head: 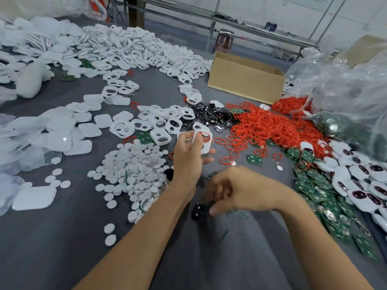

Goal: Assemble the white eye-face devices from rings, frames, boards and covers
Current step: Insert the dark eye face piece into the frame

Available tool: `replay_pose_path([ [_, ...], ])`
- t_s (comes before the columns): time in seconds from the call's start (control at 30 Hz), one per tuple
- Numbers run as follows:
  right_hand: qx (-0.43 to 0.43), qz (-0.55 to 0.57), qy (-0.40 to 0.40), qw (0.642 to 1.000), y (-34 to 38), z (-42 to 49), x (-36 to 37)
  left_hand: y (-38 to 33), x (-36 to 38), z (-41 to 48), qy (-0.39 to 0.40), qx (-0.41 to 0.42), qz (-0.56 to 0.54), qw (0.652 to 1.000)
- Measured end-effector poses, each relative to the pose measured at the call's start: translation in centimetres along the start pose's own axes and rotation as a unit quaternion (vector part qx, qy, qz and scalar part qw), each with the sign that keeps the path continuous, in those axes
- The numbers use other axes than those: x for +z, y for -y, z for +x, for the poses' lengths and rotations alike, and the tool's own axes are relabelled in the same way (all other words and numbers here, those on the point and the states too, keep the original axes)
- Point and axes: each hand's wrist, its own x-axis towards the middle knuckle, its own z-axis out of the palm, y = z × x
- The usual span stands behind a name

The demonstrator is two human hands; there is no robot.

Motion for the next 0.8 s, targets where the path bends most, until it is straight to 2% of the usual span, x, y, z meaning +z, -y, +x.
replay_pose_path([
  [0.13,-0.061,-0.071,-0.130,0.987,1.1,-0.5,2.4,-0.2,-0.1,0.1,-0.006,-0.009,-0.002,1.000],
  [0.2,-0.074,-0.071,-0.169,0.980,1.1,-0.5,2.7,-0.4,-0.2,0.1,-0.006,-0.010,0.000,1.000],
  [0.43,-0.085,-0.032,-0.146,0.985,1.4,0.0,3.5,-0.6,-0.4,0.2,-0.007,-0.014,-0.001,1.000],
  [0.53,-0.051,0.072,-0.166,0.982,0.9,0.0,2.7,-0.7,-0.6,0.4,-0.009,-0.021,-0.017,1.000],
  [0.6,0.001,0.161,-0.222,0.962,0.0,0.3,1.4,-0.5,-0.7,0.4,-0.006,-0.027,-0.031,0.999],
  [0.7,0.038,0.310,-0.309,0.898,-1.5,0.8,-0.5,-0.3,-0.6,0.2,0.003,-0.027,-0.035,0.999],
  [0.8,0.039,0.367,-0.387,0.845,-2.4,1.6,-1.4,-0.2,-0.5,0.2,0.015,-0.023,-0.033,0.999],
])
